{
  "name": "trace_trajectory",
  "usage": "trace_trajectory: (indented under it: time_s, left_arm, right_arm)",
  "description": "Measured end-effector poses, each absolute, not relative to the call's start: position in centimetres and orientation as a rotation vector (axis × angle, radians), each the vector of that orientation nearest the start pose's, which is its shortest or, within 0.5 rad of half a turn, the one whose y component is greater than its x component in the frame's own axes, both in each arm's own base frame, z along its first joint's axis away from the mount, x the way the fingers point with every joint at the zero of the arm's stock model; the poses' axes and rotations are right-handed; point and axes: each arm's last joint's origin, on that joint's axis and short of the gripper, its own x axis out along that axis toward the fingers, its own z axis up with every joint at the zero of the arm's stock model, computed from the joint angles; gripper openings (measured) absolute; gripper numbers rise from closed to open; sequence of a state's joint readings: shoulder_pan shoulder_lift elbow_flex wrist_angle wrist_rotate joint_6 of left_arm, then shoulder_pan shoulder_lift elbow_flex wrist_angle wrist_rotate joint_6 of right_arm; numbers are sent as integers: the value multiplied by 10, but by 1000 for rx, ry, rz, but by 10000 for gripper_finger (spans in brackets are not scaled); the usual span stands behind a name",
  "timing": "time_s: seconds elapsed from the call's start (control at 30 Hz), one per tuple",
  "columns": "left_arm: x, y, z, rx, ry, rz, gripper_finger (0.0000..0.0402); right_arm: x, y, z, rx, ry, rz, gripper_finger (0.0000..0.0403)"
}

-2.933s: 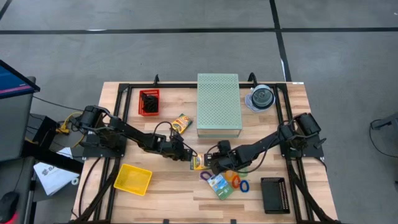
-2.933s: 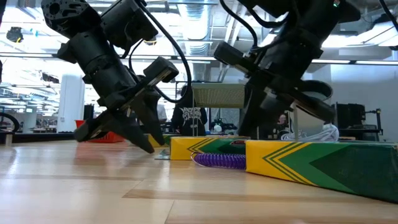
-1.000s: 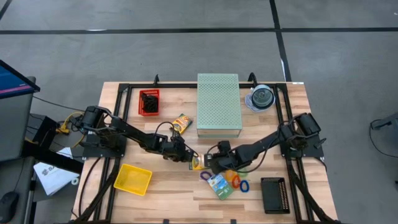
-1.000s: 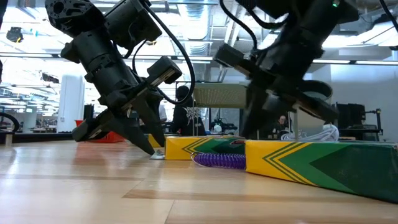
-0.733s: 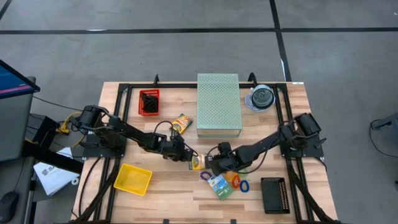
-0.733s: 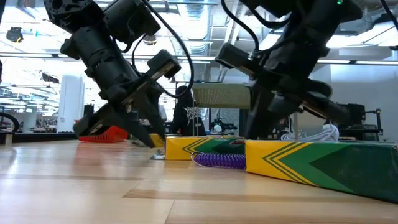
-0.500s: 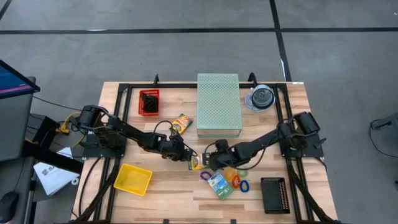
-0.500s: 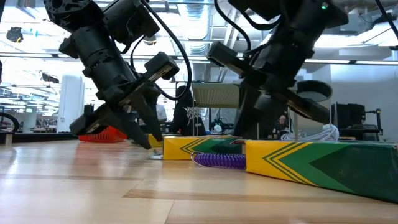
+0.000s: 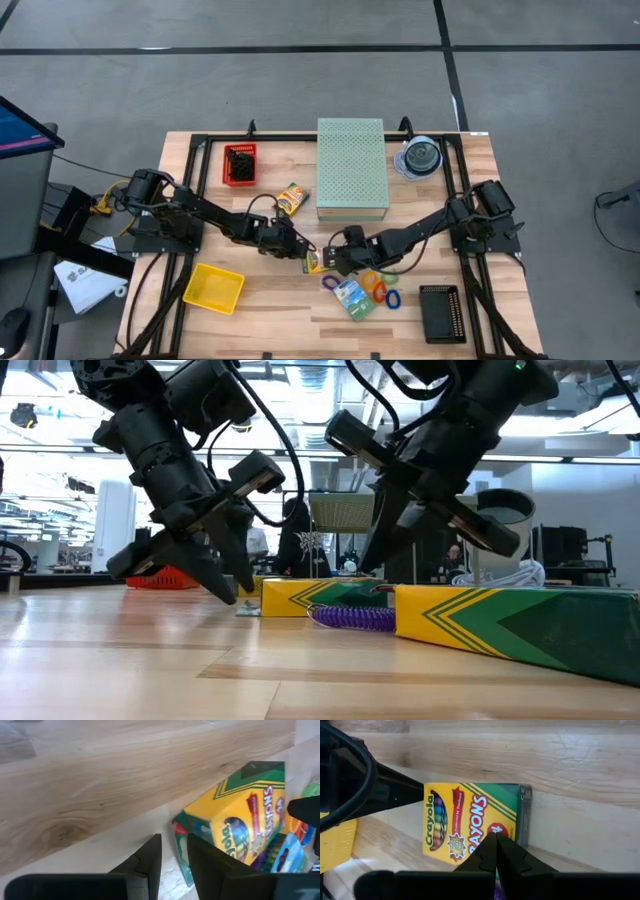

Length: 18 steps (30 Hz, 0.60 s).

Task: Pick & Place Office Desk Supplies
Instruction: Put the crayon box into the yellow bin

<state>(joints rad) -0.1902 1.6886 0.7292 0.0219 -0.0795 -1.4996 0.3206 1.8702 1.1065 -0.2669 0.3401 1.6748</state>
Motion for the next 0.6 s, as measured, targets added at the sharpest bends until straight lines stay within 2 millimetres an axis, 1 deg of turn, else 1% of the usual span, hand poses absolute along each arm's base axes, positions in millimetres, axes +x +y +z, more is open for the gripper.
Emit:
trace_trajectory:
  time_s: [0.2, 0.4, 0.43, 0.53, 0.6]
  left_arm:
    - [292, -54, 121, -1253, 813, 610, 88]
    - [293, -54, 121, -1255, 812, 606, 88]
    - [293, -54, 121, -1256, 812, 606, 88]
    - [293, -54, 121, -1257, 813, 605, 88]
    - [293, -54, 121, -1258, 815, 603, 88]
  right_arm:
    - [341, 105, 144, 1176, 708, -889, 0]
    - [338, 105, 142, 1166, 746, -902, 0]
    - [339, 104, 141, 1164, 748, -900, 0]
    - [347, 102, 130, 1176, 766, -859, 0]
    - [357, 103, 124, 1185, 778, -838, 0]
